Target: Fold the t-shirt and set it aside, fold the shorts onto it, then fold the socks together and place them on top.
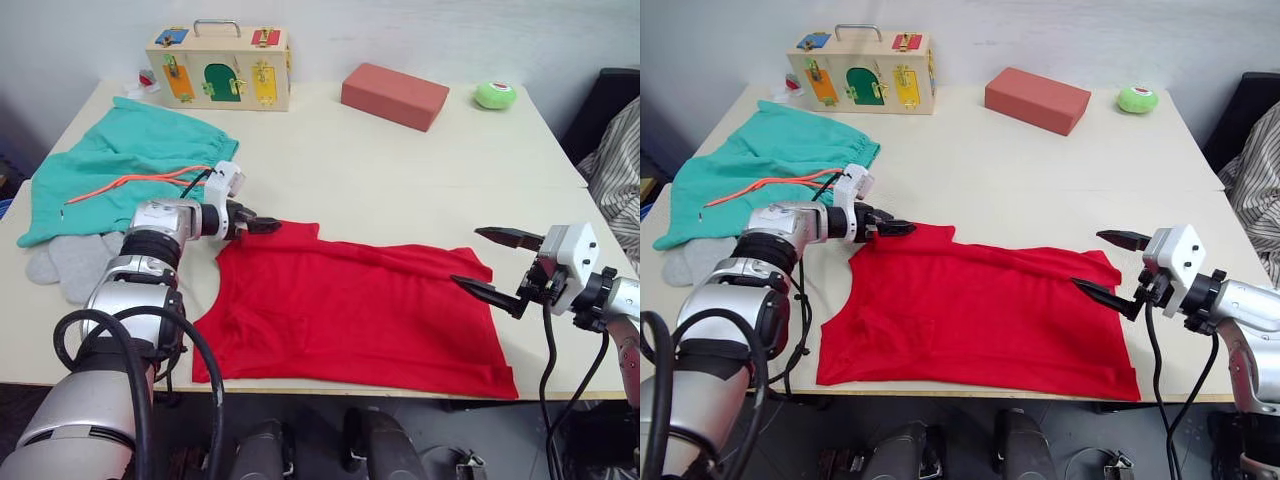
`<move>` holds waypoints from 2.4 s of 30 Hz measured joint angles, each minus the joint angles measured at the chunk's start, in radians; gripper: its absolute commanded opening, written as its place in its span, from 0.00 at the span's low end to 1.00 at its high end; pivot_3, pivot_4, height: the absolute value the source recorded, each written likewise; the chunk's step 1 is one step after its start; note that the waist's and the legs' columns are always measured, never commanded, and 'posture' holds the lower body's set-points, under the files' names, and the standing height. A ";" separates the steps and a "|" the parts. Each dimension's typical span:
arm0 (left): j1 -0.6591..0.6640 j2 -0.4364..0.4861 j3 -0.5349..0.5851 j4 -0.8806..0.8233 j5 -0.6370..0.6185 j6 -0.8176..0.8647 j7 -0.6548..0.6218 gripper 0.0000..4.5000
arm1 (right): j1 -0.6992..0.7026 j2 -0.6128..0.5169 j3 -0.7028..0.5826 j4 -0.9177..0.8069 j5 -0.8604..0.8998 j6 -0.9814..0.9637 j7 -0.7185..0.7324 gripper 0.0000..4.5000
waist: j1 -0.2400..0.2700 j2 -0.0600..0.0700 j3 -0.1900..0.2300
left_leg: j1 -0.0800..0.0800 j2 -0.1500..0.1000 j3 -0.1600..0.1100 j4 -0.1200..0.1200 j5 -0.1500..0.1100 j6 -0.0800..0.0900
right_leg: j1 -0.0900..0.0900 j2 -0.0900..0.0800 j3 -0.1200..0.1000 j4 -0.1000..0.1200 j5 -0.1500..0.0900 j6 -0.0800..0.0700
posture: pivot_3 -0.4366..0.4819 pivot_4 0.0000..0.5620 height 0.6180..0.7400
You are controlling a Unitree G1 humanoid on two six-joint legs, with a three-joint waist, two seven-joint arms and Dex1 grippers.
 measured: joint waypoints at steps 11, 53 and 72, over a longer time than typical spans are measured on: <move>0.000 -0.015 -0.015 0.014 0.079 -0.073 0.012 0.18 | 0.049 0.000 -0.008 -0.042 0.029 0.025 -0.024 1.00 | 0.003 0.000 0.000 | 0.000 -0.001 0.000 0.000 -0.001 0.001 | 0.000 0.000 -0.002 0.000 0.000 0.000 | 0.48 0.27 1.00; 0.407 0.117 0.075 -0.311 -0.052 -0.876 -0.656 0.01 | 0.193 0.024 -0.042 0.086 0.023 -0.061 -0.031 1.00 | 0.001 -0.001 0.000 | -0.001 0.000 0.000 0.000 -0.001 0.002 | 0.000 0.000 -0.003 -0.001 0.000 0.000 | 0.48 0.27 1.00; 0.498 0.188 -0.026 -0.390 -0.105 -1.161 -0.658 0.01 | 0.234 0.053 -0.039 0.124 0.012 -0.086 -0.025 1.00 | -0.002 -0.001 0.000 | 0.000 0.001 0.000 0.000 -0.002 0.003 | 0.000 -0.001 -0.003 -0.001 0.000 0.000 | 0.48 0.27 1.00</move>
